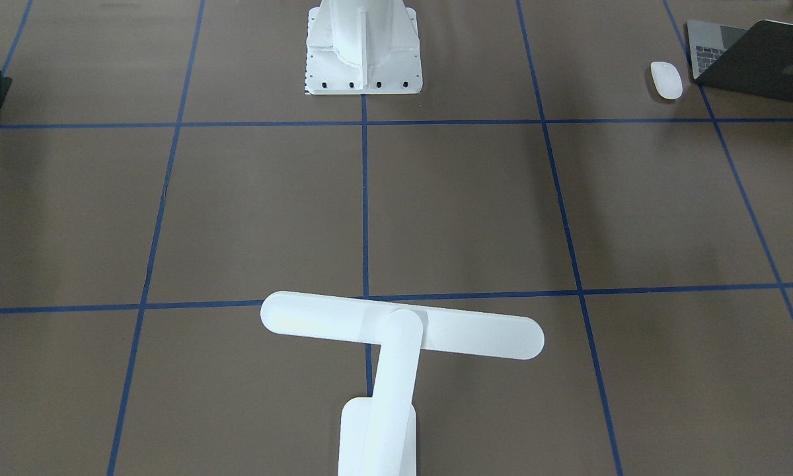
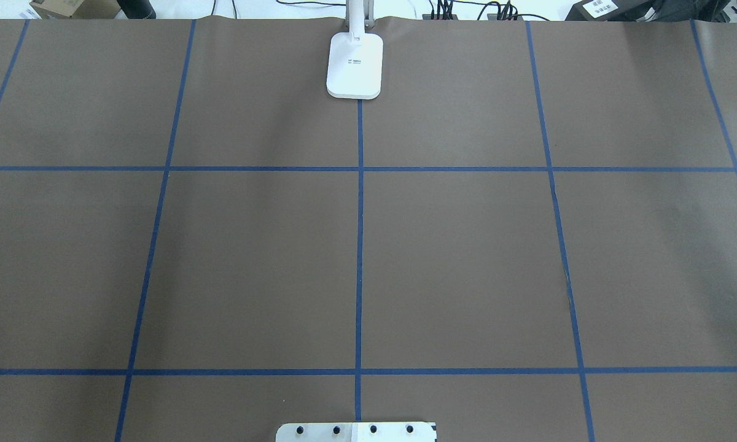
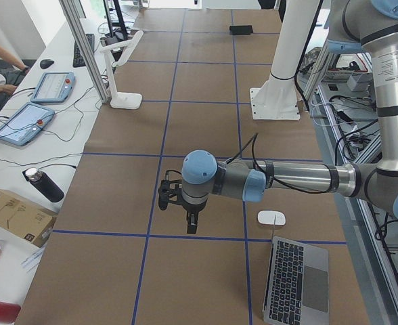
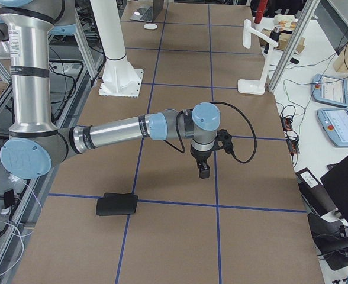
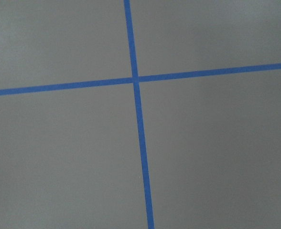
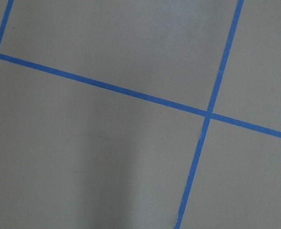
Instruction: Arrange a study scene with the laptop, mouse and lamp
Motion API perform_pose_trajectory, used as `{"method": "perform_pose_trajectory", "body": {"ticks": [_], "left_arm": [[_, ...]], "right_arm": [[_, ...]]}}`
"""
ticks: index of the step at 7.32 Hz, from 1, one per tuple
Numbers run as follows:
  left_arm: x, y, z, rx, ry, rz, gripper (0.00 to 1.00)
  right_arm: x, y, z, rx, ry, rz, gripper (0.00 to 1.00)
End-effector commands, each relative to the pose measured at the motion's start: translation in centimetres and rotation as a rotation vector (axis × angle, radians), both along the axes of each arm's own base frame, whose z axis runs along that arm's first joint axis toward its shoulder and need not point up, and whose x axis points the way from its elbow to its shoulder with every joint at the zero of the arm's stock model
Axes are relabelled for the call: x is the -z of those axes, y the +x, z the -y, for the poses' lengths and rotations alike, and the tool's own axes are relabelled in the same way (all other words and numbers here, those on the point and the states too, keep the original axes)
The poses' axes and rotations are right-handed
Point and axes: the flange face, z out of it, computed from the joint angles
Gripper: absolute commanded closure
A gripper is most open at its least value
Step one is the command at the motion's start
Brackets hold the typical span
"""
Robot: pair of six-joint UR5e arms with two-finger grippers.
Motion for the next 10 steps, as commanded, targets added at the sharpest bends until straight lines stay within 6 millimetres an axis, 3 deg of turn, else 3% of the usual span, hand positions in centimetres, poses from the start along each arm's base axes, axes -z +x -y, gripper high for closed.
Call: {"method": "perform_pose_trajectory", "body": {"ticks": [1, 4, 5, 8, 10], "left_arm": [[-0.4, -3.7, -8.3, 0.180, -0.123, -0.005, 0.01], [-7.3, -5.8, -19.2, 0.329, -0.366, 0.055, 0.00], [-8.8, -6.0, -20.1, 0.427, -0.478, 0.042, 0.01], [-8.8, -5.9, -20.1, 0.565, -0.609, 0.008, 0.01], [-9.7, -5.6, -20.7, 0.577, -0.652, -0.006, 0.03]], "right_arm": [[-0.1, -0.6, 0.0, 0.011, -0.001, 0.002, 0.01], [0.3, -1.7, 0.0, 0.039, 0.016, 0.003, 0.00], [0.6, -1.9, 0.0, 0.050, 0.033, 0.003, 0.00], [0.8, -2.0, -0.3, 0.051, 0.086, 0.008, 0.00], [0.7, -2.4, -0.3, 0.056, 0.083, 0.008, 0.00]]}}
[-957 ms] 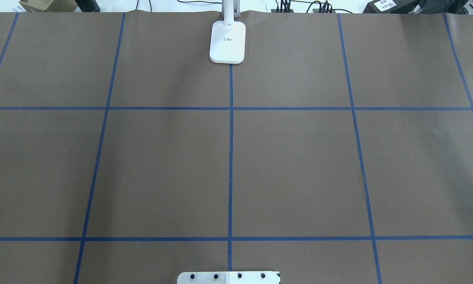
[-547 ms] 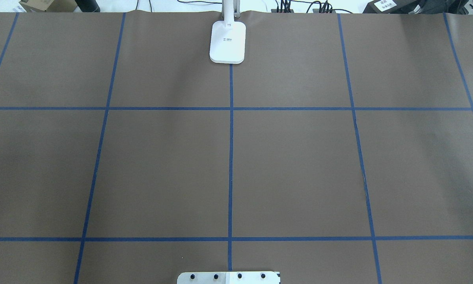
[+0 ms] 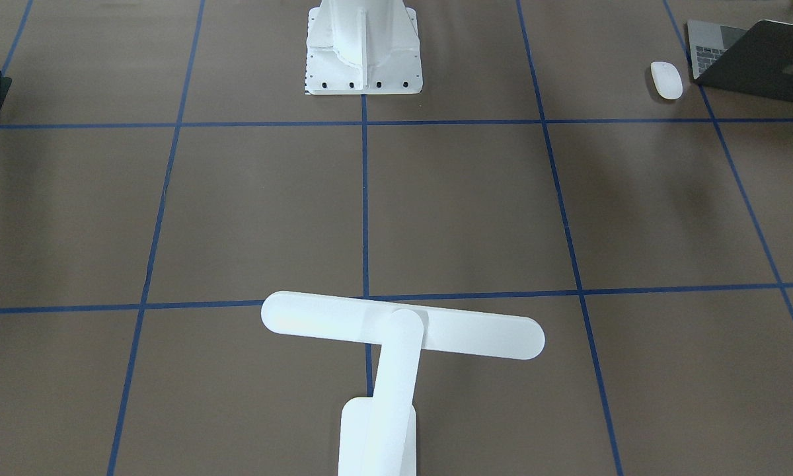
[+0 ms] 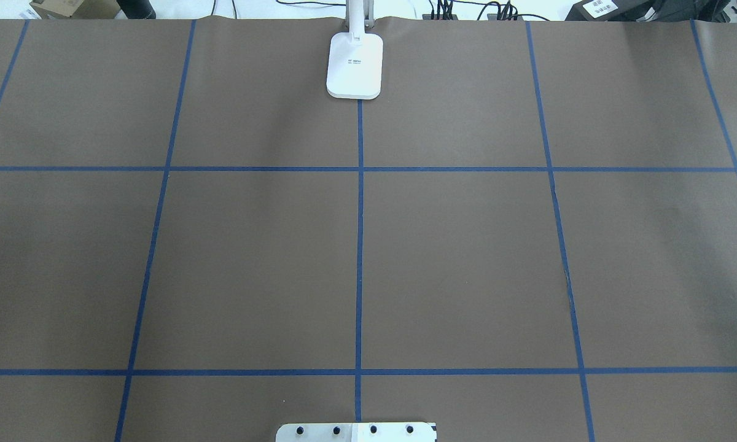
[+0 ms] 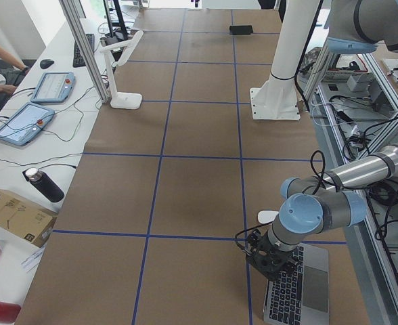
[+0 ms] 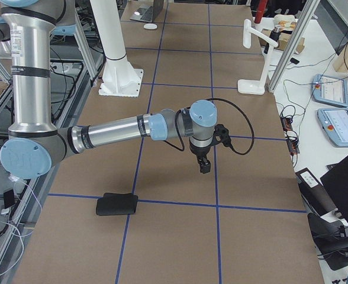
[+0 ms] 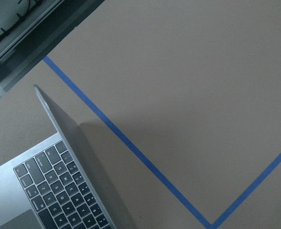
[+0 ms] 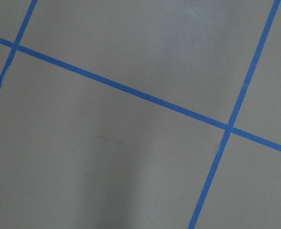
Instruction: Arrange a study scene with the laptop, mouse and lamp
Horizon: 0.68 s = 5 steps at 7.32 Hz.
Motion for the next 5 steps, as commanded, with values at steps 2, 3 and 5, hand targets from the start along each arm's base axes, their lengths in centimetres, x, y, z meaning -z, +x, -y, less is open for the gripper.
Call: {"method": "perform_pose_trajectory", "body": {"ticks": [2, 3, 5], "left_arm": [[-1.0, 1.1, -1.7, 0.032, -0.052, -0.086, 0.11], [-1.4, 1.3, -2.0, 0.035, -0.059, -0.102, 0.15], [-2.0, 1.5, -2.6, 0.039, -0.084, -0.111, 0.82]], "right_arm": [[-0.2, -1.0, -0.2, 0.013, -0.009, 0.003, 0.00], [-0.2, -1.0, -0.2, 0.013, -0.009, 0.003, 0.00], [-0.2, -1.4, -0.2, 0.020, -0.013, 0.002, 0.00]]}}
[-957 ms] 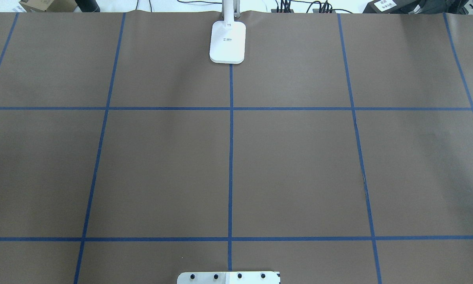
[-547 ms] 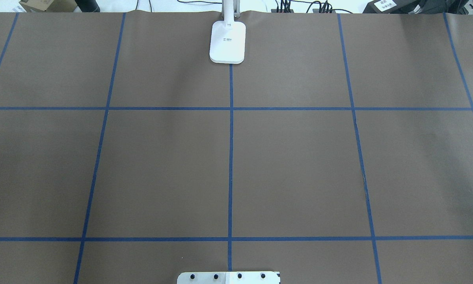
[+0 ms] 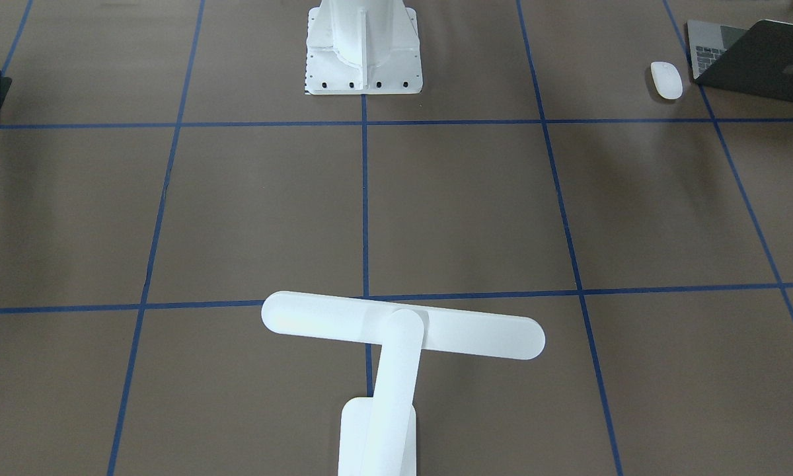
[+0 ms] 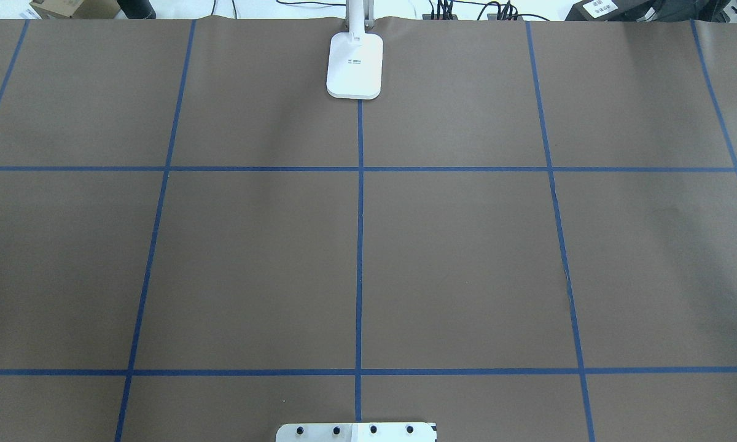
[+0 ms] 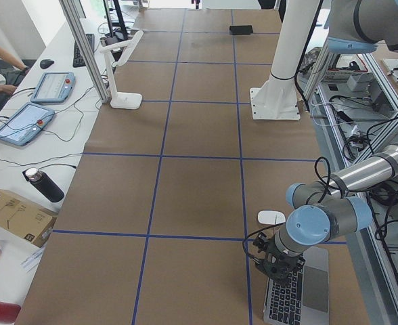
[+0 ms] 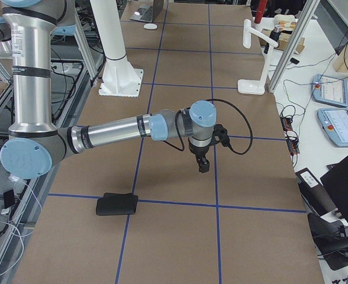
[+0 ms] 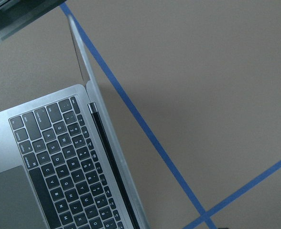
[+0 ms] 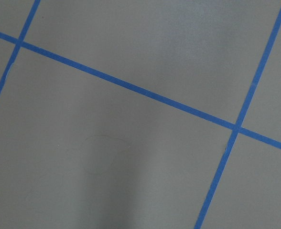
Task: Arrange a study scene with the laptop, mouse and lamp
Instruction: 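Carry the open silver laptop in the left gripper toward the table center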
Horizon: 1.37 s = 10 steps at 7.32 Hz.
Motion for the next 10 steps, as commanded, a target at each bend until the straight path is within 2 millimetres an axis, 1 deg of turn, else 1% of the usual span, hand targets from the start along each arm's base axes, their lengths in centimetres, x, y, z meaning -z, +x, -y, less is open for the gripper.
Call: {"method": "perform_pose_trajectory", "body": {"ticks": [1, 2, 3, 4, 5, 6, 7, 8, 9, 10], "left_arm": [[-0.6, 0.2, -0.6, 0.000, -0.050, -0.023, 1.00], [-0.4, 0.2, -0.4, -0.004, -0.048, -0.028, 1.00], [0.1, -0.1, 0.7, -0.004, -0.026, -0.022, 1.00], [1.1, -0.8, 3.1, 0.000, -0.035, -0.026, 1.00], [5.0, -1.8, 6.7, -0.001, -0.038, -0.026, 1.00], [9.3, -2.6, 9.3, -0.003, -0.033, -0.023, 1.00], [12.0, -3.3, 12.3, -0.006, -0.006, -0.011, 1.00], [14.7, -4.1, 16.4, -0.006, 0.050, 0.005, 1.00], [18.7, -3.9, 21.5, -0.005, 0.097, 0.019, 1.00], [23.9, -0.9, 26.9, -0.015, 0.101, 0.023, 1.00]], "right_arm": [[-0.1, -0.5, -0.1, 0.007, -0.005, 0.001, 0.00], [-0.1, -0.5, 0.0, 0.007, -0.005, 0.001, 0.00], [-0.1, -0.5, -0.1, 0.004, -0.009, 0.001, 0.00], [-0.2, -0.5, 0.0, -0.006, -0.022, 0.000, 0.00], [-0.4, -0.5, 0.0, -0.010, -0.028, 0.000, 0.00], [-0.4, -0.5, 0.0, -0.008, -0.028, 0.000, 0.00], [-0.4, -0.6, 0.0, -0.017, -0.041, 0.000, 0.00], [-0.4, -0.9, 0.0, -0.020, -0.051, -0.001, 0.00], [-0.3, -1.3, 0.0, -0.017, -0.058, 0.011, 0.00], [-0.2, -2.0, 0.0, -0.004, -0.057, 0.012, 0.00]]}}
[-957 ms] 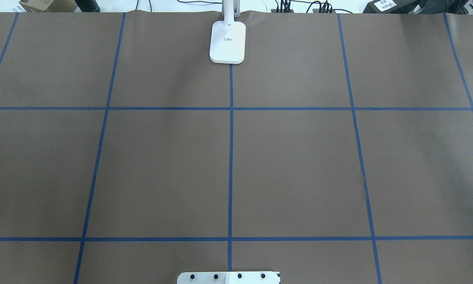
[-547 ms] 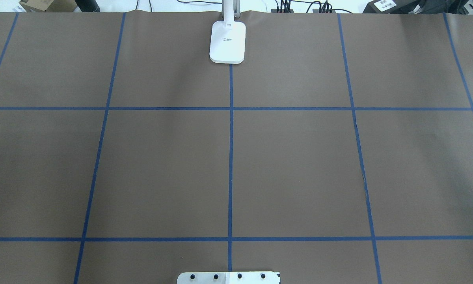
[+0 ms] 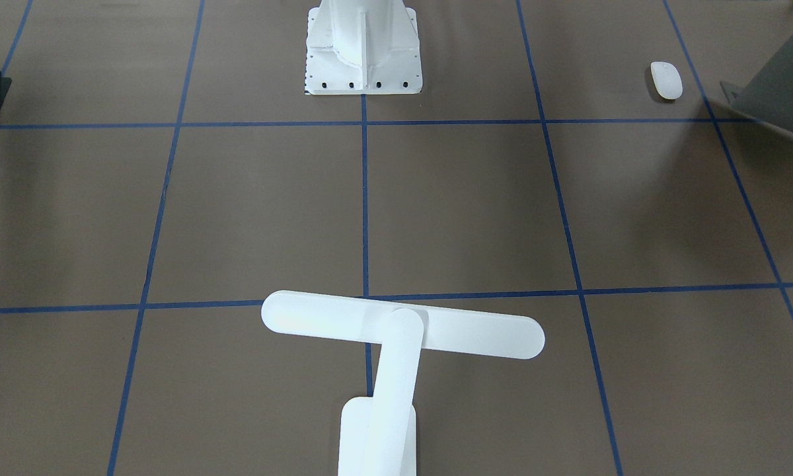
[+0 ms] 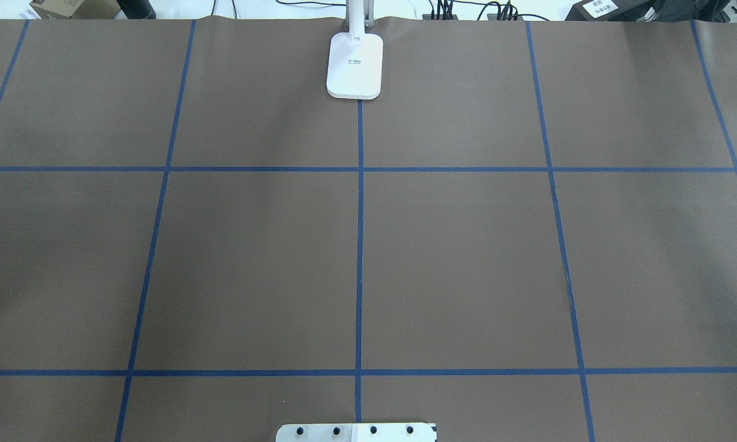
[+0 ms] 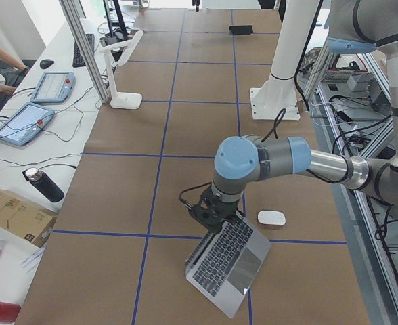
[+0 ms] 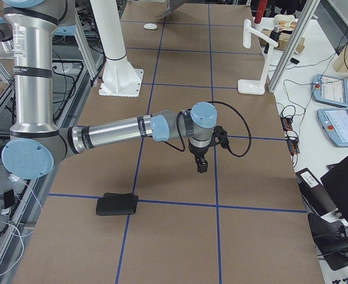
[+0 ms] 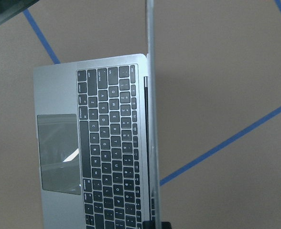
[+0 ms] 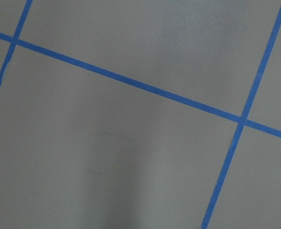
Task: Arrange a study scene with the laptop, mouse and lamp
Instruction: 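Carry the open silver laptop in the left gripper toward the table center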
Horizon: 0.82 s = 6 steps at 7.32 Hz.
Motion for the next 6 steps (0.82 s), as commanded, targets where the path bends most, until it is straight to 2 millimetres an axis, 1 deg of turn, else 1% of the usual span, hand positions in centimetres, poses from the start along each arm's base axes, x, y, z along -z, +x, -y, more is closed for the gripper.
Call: {"method": "perform_pose_trajectory", "body": {"ticks": [1, 2, 3, 4, 5, 6], "left_arm": [[10.5, 5.4, 9.8, -0.005, 0.042, 0.002, 1.00], [15.2, 9.7, 12.9, 0.004, 0.033, -0.015, 1.00], [20.2, 14.8, 15.3, 0.017, -0.004, -0.071, 1.00], [27.0, 21.3, 17.0, 0.038, -0.069, -0.128, 1.00], [32.7, 27.1, 16.8, 0.082, -0.159, -0.167, 1.00], [38.1, 31.7, 15.9, 0.153, -0.222, -0.182, 1.00]], "right_arm": [[0.1, -0.8, 0.0, 0.013, -0.008, 0.020, 0.00], [0.0, -0.9, 0.3, 0.016, -0.012, 0.027, 0.00], [-0.1, -1.0, 0.7, 0.015, -0.014, 0.027, 0.00], [-0.1, -1.1, 1.0, 0.016, -0.014, 0.027, 0.00], [-0.5, -1.2, 1.5, 0.016, -0.024, 0.027, 0.00], [-1.1, -1.4, 2.5, 0.016, -0.036, 0.025, 0.00]]}}
